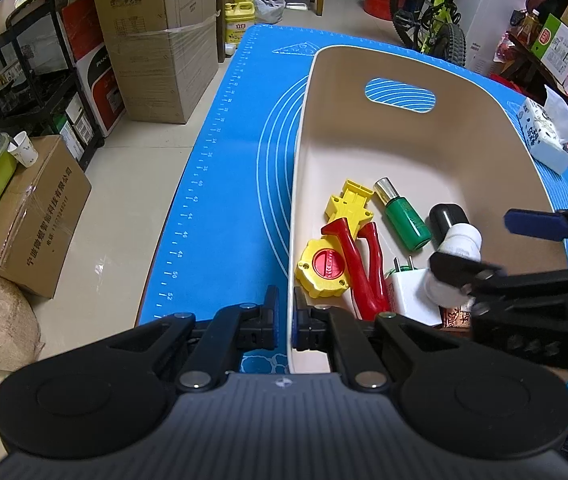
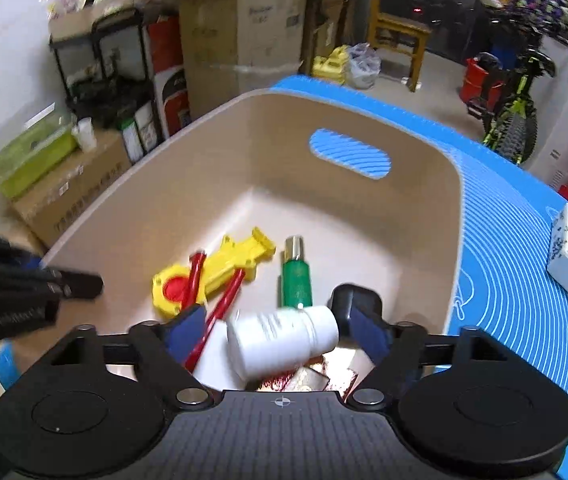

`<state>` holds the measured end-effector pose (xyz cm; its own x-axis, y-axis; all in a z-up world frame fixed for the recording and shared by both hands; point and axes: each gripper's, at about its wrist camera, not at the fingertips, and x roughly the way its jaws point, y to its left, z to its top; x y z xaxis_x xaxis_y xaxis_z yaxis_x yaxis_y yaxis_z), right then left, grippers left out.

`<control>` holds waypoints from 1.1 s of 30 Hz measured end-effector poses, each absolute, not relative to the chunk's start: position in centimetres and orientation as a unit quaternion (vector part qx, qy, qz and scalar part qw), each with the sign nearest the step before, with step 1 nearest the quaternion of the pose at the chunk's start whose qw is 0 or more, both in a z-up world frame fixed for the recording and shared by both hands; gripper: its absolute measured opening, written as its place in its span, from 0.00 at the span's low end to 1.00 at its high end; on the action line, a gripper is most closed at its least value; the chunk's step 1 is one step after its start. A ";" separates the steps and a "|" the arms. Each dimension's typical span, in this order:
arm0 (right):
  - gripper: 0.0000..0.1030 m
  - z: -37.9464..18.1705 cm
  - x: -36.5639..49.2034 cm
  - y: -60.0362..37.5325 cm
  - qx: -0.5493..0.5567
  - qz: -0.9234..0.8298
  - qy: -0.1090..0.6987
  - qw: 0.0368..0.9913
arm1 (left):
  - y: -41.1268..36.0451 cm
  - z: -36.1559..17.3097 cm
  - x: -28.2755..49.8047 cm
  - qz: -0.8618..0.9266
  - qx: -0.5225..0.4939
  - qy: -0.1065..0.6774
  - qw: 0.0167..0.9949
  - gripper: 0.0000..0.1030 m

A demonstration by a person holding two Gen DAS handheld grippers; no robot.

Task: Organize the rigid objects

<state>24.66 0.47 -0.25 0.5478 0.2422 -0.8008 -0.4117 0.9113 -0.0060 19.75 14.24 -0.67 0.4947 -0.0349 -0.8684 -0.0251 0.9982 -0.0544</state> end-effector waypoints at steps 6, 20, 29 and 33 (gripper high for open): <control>0.92 1.5 24.4 -1.1 -0.057 0.172 0.420 0.889 | 14.0 -0.3 19.6 0.005 -0.029 0.492 0.870 0.13; 0.97 4.5 22.0 -4.0 -0.039 0.152 0.384 0.910 | 12.8 4.3 17.4 0.035 -0.017 0.410 0.911 0.75; 0.98 9.2 18.6 -7.4 -0.017 0.142 0.348 0.927 | 9.8 9.0 14.1 0.037 0.007 0.376 0.926 0.77; 0.98 11.4 16.3 -9.1 -0.013 0.136 0.334 0.933 | 8.2 11.2 12.3 0.034 0.011 0.361 0.932 0.77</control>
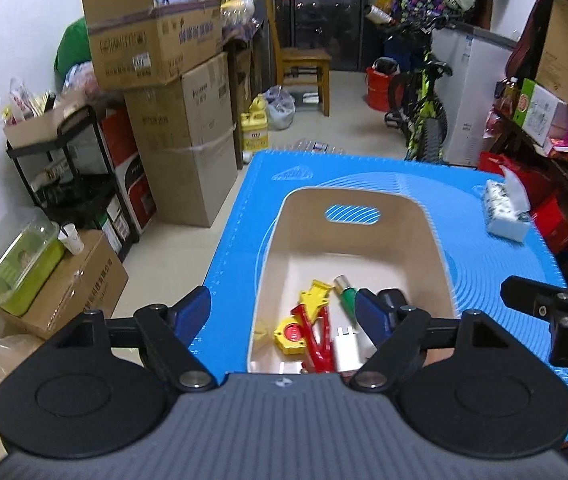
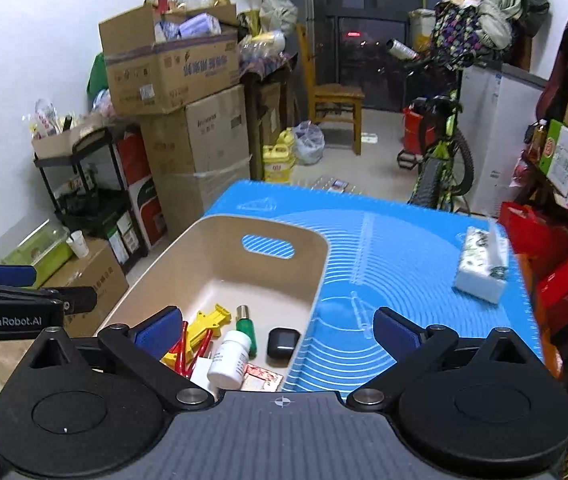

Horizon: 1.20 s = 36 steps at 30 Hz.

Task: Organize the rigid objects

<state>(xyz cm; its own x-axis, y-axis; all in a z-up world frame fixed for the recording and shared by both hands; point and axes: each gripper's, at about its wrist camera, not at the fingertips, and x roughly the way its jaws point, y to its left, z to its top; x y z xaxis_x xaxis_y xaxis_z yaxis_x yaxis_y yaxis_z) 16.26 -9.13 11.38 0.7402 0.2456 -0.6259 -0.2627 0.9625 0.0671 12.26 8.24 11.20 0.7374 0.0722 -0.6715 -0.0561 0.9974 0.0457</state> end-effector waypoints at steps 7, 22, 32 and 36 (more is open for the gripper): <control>0.98 14.5 11.7 -12.7 -0.002 0.117 0.314 0.942 | 5.2 14.0 8.6 0.035 0.023 0.334 0.942 0.77; 0.98 17.2 3.0 -17.9 0.006 0.097 0.280 0.955 | 2.3 14.8 2.1 0.064 0.009 0.312 0.948 0.77; 0.98 14.1 -1.8 -19.0 -0.027 0.100 0.267 0.958 | 2.1 11.8 -0.7 0.068 0.013 0.312 0.948 0.77; 0.98 12.6 -3.2 -19.8 -0.023 0.099 0.273 0.957 | 1.4 10.6 -2.0 0.070 0.011 0.304 0.950 0.77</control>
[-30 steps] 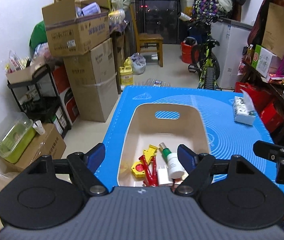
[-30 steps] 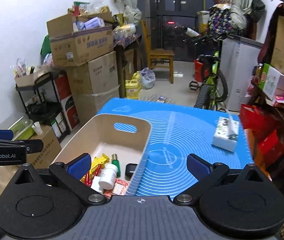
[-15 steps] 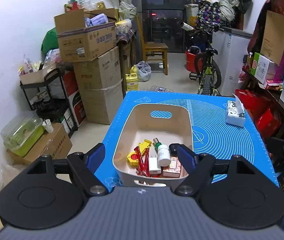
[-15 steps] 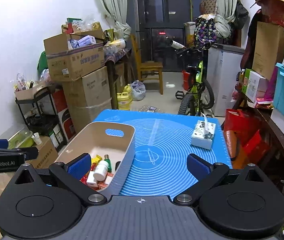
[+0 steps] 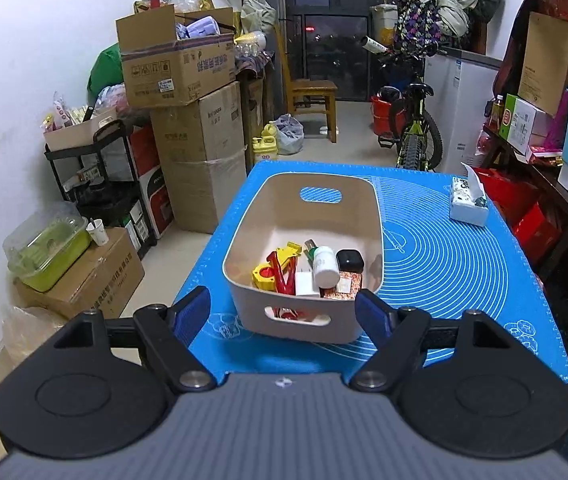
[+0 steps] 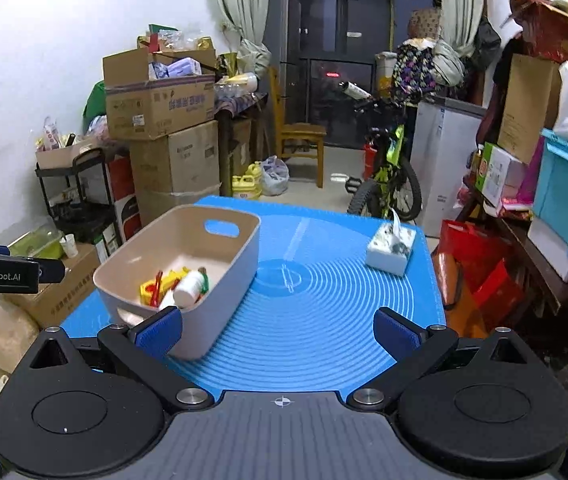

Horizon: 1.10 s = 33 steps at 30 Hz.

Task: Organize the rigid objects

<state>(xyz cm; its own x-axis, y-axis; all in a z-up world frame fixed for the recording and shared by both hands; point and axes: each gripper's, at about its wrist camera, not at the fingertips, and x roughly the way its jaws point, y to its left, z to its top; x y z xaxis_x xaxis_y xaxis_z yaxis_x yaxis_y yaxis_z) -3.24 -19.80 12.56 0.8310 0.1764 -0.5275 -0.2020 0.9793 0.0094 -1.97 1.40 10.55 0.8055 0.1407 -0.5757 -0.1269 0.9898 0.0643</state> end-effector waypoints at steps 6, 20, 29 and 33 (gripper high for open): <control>0.98 10.1 -5.3 -21.0 -0.020 0.080 0.279 0.957 | -0.1 8.8 -3.7 0.055 0.025 0.297 0.953 0.77; 0.98 5.0 -10.2 -23.7 0.000 0.032 0.287 0.957 | -1.6 4.8 -5.6 0.034 0.045 0.305 0.951 0.77; 0.98 3.1 -10.8 -23.5 0.005 0.025 0.276 0.961 | -1.7 3.8 -5.6 0.021 0.042 0.299 0.953 0.77; 0.98 2.6 -10.5 -23.6 0.011 0.022 0.282 0.959 | -1.4 3.6 -5.4 0.018 0.032 0.305 0.952 0.77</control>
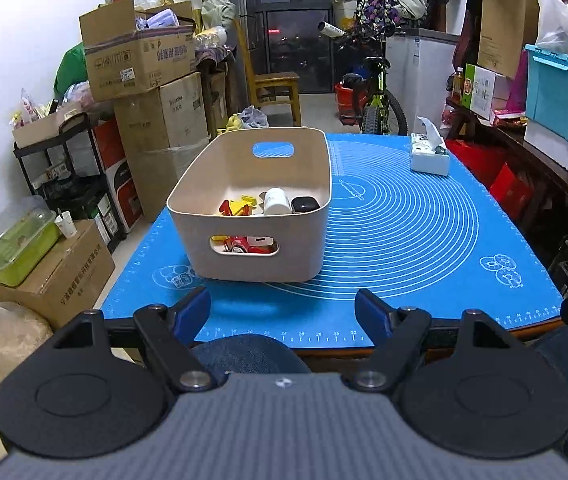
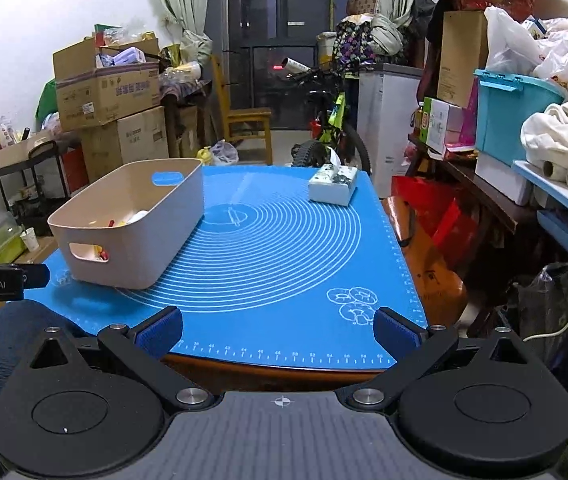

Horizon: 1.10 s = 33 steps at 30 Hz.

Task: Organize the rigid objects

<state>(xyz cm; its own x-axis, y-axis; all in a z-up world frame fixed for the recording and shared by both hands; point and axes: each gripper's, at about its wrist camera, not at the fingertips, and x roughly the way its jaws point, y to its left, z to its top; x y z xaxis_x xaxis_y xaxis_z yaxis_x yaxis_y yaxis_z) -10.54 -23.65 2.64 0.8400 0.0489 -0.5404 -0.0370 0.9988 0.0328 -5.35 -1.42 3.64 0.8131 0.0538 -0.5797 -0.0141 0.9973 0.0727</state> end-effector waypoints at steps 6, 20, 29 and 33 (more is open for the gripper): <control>0.98 2.7 -10.4 -23.6 0.006 0.023 0.281 0.959 | -1.4 3.6 -5.5 0.017 0.032 0.303 0.952 0.77; 0.98 2.9 -10.4 -24.0 0.007 0.019 0.279 0.960 | -1.8 3.5 -5.5 0.015 0.033 0.304 0.952 0.77; 0.98 3.0 -10.6 -23.9 0.005 0.020 0.277 0.961 | -1.7 3.5 -5.5 0.014 0.032 0.304 0.952 0.77; 0.98 3.1 -10.6 -23.9 0.005 0.020 0.276 0.961 | -1.7 3.4 -5.5 0.014 0.032 0.304 0.952 0.77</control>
